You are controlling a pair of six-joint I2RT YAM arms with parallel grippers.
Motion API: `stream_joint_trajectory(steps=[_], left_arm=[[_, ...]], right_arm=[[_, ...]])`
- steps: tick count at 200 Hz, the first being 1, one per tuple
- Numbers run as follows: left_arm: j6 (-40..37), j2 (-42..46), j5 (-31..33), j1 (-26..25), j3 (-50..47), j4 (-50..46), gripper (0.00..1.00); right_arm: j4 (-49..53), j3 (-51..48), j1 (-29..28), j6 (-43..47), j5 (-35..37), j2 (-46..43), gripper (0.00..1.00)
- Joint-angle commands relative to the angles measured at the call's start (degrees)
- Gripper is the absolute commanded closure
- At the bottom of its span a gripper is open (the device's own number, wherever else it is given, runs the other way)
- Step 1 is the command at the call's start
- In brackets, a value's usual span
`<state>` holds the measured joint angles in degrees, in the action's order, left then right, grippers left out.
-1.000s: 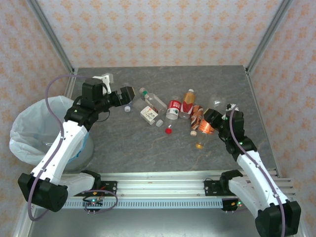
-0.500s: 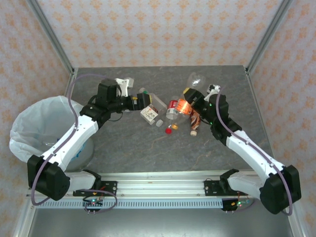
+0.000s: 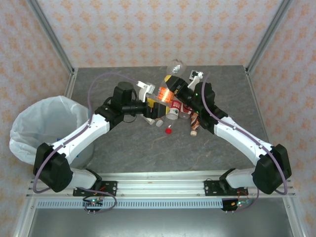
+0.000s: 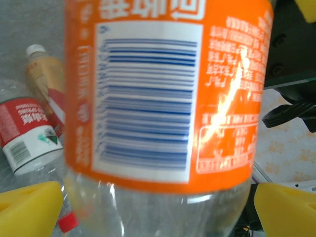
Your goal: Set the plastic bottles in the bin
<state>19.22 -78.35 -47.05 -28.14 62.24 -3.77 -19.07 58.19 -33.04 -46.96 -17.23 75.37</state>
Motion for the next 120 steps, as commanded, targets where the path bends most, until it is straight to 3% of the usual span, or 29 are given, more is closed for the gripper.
stream_joint_trajectory(steps=[1,68,120], left_arm=[[-2.64,-0.38,-1.78,-0.12,2.52,5.61,0.00],[-1.22,-3.54,-0.17,-0.07,4.66,10.56,0.02],[-1.38,-3.77,-1.38,-0.09,4.92,8.66,0.23]], right_arm=[[-4.90,2.54,-0.29,-2.02,-2.96,0.14,0.64],[-6.21,3.34,-0.82,-2.91,-7.03,2.15,0.62],[-5.71,2.27,-0.87,-2.13,-6.10,1.53,0.59]])
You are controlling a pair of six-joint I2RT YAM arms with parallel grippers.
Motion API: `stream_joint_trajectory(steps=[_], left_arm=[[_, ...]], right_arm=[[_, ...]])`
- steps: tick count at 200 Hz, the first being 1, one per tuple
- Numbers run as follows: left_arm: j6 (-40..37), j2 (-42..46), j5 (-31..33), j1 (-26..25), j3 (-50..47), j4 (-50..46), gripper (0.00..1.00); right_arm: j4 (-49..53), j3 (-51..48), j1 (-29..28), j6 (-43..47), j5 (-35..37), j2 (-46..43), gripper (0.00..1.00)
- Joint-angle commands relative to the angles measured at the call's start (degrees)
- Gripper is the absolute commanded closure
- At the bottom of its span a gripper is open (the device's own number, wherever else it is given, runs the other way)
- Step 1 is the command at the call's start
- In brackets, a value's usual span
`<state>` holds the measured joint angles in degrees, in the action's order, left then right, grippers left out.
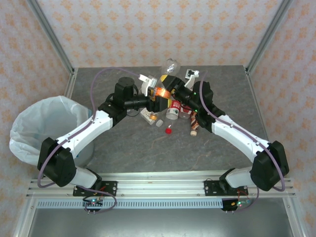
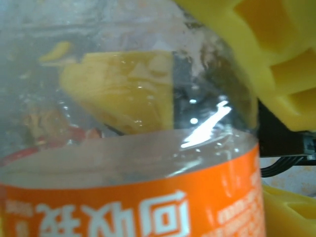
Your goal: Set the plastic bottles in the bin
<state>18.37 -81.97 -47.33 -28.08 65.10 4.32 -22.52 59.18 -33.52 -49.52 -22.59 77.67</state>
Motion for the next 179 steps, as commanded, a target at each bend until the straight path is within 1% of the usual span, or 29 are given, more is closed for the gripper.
stream_joint_trajectory(steps=[1,14,30,68,87,109,131,134,146,149,154,179], left_arm=[[-0.57,-0.13,-1.10,-0.15,2.05,0.54,0.23],[-0.36,0.05,-0.94,-0.17,1.82,0.34,0.30],[-0.31,0.13,-0.60,-0.16,1.95,-0.13,0.31],[0.66,-0.20,3.81,-0.14,3.06,-3.10,0.33],[1.04,-0.29,6.05,-0.15,2.89,-3.91,0.34],[1.27,0.28,9.93,-0.16,2.26,-4.91,0.37],[1.55,1.60,14.30,-0.14,1.03,-5.78,0.37],[1.65,1.82,14.97,-0.18,0.87,-5.95,0.37],[2.00,2.70,17.86,-0.14,0.27,-6.44,0.37],[2.02,2.84,18.49,-0.14,0.11,-6.71,0.37],[2.01,3.18,19.59,-0.14,-0.05,-7.16,0.37],[2.25,4.79,24.81,-0.14,-0.71,-8.82,0.37]], right_arm=[[-2.26,1.29,-0.35,0.45,-0.77,-0.76,0.59],[-1.93,1.29,-0.33,0.89,-0.87,-0.91,0.58],[-1.56,1.12,-0.33,1.62,-0.88,-1.11,0.54],[0.78,0.68,-0.38,5.20,1.30,-3.01,0.36],[2.75,0.53,-0.37,7.53,3.70,-4.77,0.27],[4.39,-0.73,-0.35,10.33,8.61,-7.59,0.20],[5.88,-2.47,-0.32,13.26,13.33,-9.56,0.15],[6.20,-2.58,-0.40,13.67,13.92,-11.10,0.15],[7.85,-3.33,-0.37,15.50,16.46,-12.58,0.12],[8.24,-3.51,-0.38,15.99,17.04,-12.82,0.09],[8.81,-3.90,-0.35,16.59,18.13,-13.33,0.00],[10.26,-6.11,-0.36,19.20,23.91,-15.21,0.01]])
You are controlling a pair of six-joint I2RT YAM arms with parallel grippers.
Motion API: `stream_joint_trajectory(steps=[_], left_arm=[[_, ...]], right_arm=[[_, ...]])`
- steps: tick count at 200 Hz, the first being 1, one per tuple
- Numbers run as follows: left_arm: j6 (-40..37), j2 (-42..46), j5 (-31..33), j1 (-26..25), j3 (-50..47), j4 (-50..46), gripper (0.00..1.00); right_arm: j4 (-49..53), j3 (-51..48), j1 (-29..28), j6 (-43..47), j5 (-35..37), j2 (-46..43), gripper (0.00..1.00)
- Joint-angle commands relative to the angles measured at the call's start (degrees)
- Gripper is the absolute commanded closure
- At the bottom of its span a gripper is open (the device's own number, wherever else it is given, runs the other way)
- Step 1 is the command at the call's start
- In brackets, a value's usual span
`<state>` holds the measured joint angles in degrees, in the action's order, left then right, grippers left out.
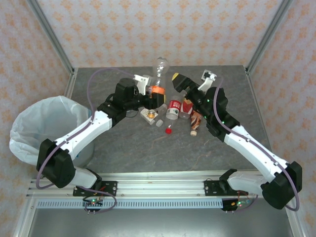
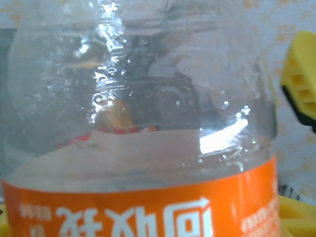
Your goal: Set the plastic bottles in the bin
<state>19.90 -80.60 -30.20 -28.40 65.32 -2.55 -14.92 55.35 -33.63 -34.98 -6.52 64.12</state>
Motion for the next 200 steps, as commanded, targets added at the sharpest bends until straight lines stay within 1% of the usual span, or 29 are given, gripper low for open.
stream_joint_trajectory(steps=[1,10,27,45,72,103,141,200], left_arm=[[0.69,3.51,7.90,0.19,-0.96,-1.99,0.37],[0.91,4.32,10.09,0.12,-1.02,-2.66,0.38],[1.29,5.92,16.08,0.18,-0.60,-5.61,0.39],[1.82,7.71,22.74,0.15,0.61,-10.15,0.40],[1.54,10.87,28.22,0.15,1.71,-14.84,0.42],[-0.05,14.13,33.19,0.19,4.27,-20.01,0.42],[-0.47,16.89,43.04,0.16,8.11,-26.89,0.43],[-4.52,22.02,54.39,0.19,12.65,-34.22,0.44]], right_arm=[[2.68,-2.41,-0.27,4.70,8.11,-1.73,0.01],[2.91,-3.36,-0.25,5.13,10.40,-2.14,0.01],[4.13,-4.77,-0.23,5.26,15.08,-2.50,0.01],[4.81,-5.92,-0.22,5.29,18.08,-2.51,0.01],[4.70,-7.44,-0.21,5.14,21.21,-2.48,0.01],[3.96,-8.40,0.48,5.06,21.46,-1.94,0.01],[2.22,-9.43,1.36,4.08,21.57,-1.36,0.01],[1.80,-9.96,2.90,2.81,19.82,-0.79,0.01]])
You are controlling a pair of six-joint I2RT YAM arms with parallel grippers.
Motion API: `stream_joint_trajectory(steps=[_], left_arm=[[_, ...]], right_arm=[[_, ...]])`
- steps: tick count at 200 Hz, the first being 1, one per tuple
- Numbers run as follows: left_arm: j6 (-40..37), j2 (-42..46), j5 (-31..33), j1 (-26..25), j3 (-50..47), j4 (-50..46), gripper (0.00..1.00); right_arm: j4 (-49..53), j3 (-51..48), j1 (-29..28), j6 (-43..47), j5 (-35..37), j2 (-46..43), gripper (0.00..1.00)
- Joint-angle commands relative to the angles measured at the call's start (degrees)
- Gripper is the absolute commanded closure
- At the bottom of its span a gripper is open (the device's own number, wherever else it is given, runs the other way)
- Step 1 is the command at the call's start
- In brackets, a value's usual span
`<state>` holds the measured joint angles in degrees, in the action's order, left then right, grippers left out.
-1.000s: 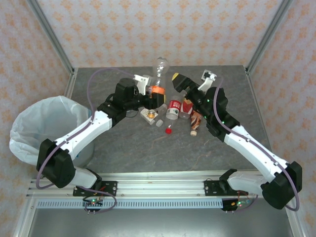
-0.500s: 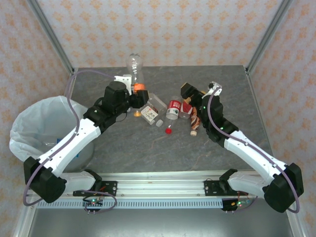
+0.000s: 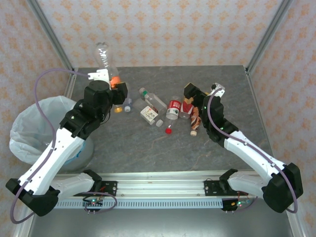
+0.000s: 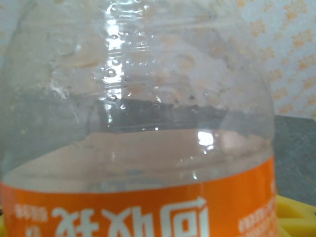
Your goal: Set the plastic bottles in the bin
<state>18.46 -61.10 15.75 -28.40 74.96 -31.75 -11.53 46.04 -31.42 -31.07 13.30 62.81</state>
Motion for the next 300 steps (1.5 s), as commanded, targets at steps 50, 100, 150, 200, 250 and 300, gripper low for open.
stream_joint_trajectory(steps=[50,100,150,200,250,300], left_arm=[[-6.49,7.08,16.33,0.19,4.99,-8.42,0.43],[-8.82,11.33,29.37,0.18,6.69,-13.96,0.44],[-12.77,14.82,47.21,0.40,3.47,-13.82,0.43],[-3.33,16.28,49.21,11.04,-4.45,-12.83,0.44],[1.51,17.33,46.43,23.65,-11.41,-6.58,0.44],[9.23,15.73,39.97,28.35,-15.24,-8.93,0.43]], right_arm=[[-1.30,-0.39,2.20,-2.37,-2.85,1.18,0.01],[-0.47,1.22,2.46,-0.95,-6.14,3.14,0.01],[1.90,5.06,2.54,1.80,-12.39,6.77,0.01],[0.63,4.67,2.57,1.41,-12.96,7.16,0.01],[2.33,4.63,2.48,2.35,-14.71,6.13,0.01],[2.48,2.92,2.56,3.13,-12.67,5.35,0.01]])
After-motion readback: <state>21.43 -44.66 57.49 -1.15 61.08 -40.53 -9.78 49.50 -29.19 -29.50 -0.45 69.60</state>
